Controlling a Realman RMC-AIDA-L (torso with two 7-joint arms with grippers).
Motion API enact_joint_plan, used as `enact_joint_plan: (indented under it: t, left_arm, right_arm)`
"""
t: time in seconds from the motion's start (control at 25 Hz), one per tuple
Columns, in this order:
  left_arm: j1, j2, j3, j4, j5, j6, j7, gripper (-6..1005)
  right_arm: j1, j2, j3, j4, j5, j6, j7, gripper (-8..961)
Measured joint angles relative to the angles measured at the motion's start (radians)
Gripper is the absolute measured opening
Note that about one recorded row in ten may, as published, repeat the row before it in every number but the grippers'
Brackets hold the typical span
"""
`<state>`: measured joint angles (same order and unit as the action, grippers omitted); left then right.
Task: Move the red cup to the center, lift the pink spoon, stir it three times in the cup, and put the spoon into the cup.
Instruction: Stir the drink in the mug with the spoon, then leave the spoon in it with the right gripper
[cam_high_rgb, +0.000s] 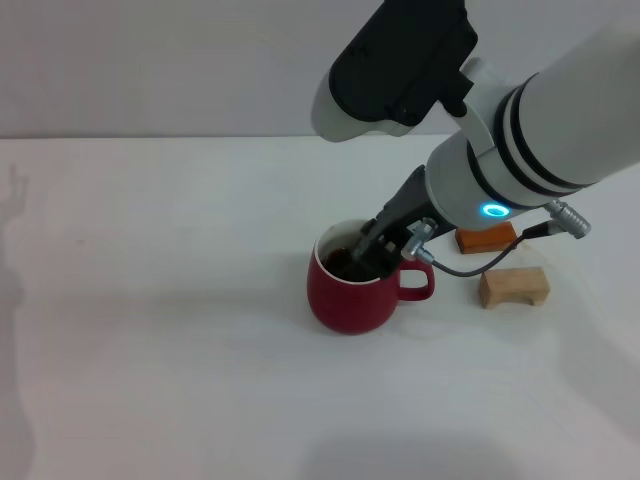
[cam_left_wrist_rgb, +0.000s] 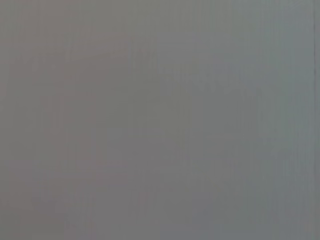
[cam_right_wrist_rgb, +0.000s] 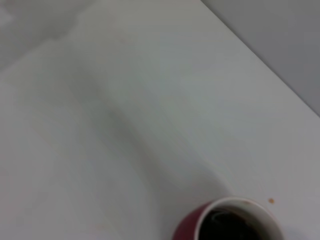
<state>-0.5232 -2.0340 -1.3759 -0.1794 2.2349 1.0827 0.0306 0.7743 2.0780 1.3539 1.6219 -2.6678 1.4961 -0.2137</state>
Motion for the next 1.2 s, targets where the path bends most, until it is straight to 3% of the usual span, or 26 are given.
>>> enact_joint_plan:
  t: [0.56,0.8,1.2]
  left_arm:
    - [-0.001,-0.002,0.000,0.000,0.000,0.000,0.000,844]
    - [-0.002,-0.005,0.000,0.000,0.000,0.000,0.000,844]
    - [-0.003,-0.007,0.000,0.000,0.000,0.001,0.000,844]
  right_arm:
    - [0.026,-0.004,0.009,-0.097,-0.055,-0.092,-0.018,153]
    - [0.019,-0.004,0.008,-0.085,-0.075,-0.042,-0.019,154]
    - [0.013,-0.003,0.006,-0.028,0.037,0.017,-0.022,154]
